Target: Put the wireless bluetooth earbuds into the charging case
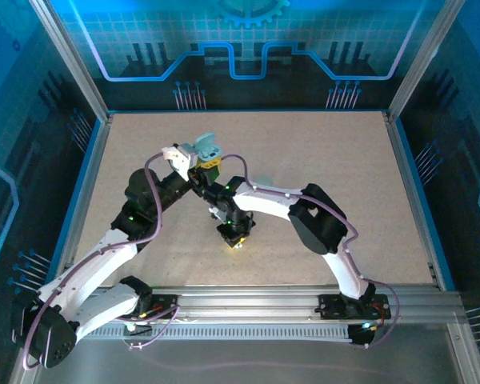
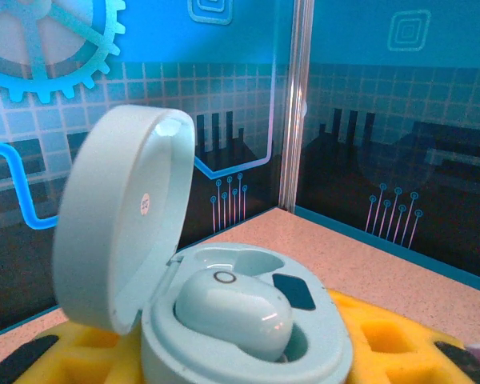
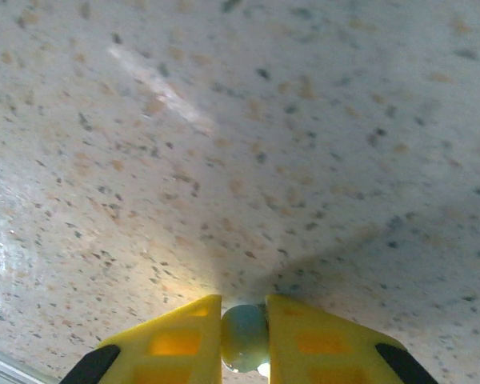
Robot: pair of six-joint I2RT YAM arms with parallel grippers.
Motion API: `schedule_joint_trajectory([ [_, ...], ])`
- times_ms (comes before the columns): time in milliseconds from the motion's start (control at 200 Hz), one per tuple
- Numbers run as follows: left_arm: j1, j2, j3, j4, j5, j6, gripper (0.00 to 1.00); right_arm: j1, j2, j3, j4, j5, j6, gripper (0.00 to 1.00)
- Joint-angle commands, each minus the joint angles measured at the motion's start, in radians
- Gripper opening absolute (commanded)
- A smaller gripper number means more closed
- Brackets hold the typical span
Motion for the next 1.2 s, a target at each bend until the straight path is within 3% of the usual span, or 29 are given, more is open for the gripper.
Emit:
schedule_joint_trajectory([
  [0,0.001,-0.002,0.032,0.009,-0.013,-0.007,0.34,-0.068,-0.116,-0.074,0.048,0.015,0.043,0.19],
  [155,0.002,0.016,0.029,0.020,0.009,-0.010,0.34,-0.167,-0.279,-0.181,0.111,-0.053,0.058,0.19],
  [255,0.003,0.045,0.026,0.040,0.079,0.000,0.34,-0.237,-0.387,-0.224,0.132,-0.117,0.061,0.18],
  [450,-0.010,0.142,0.003,0.149,0.273,0.009,0.34,-0.376,-0.579,-0.222,0.124,-0.237,0.053,0.18],
  [615,-0.042,0.200,-0.006,0.186,0.309,0.069,0.34,-0.462,-0.705,-0.191,0.108,-0.344,0.052,0.18],
  [1196,-0.081,0.290,0.017,0.174,0.446,0.126,0.34,-0.470,-0.793,-0.115,0.182,-0.592,0.111,0.18],
])
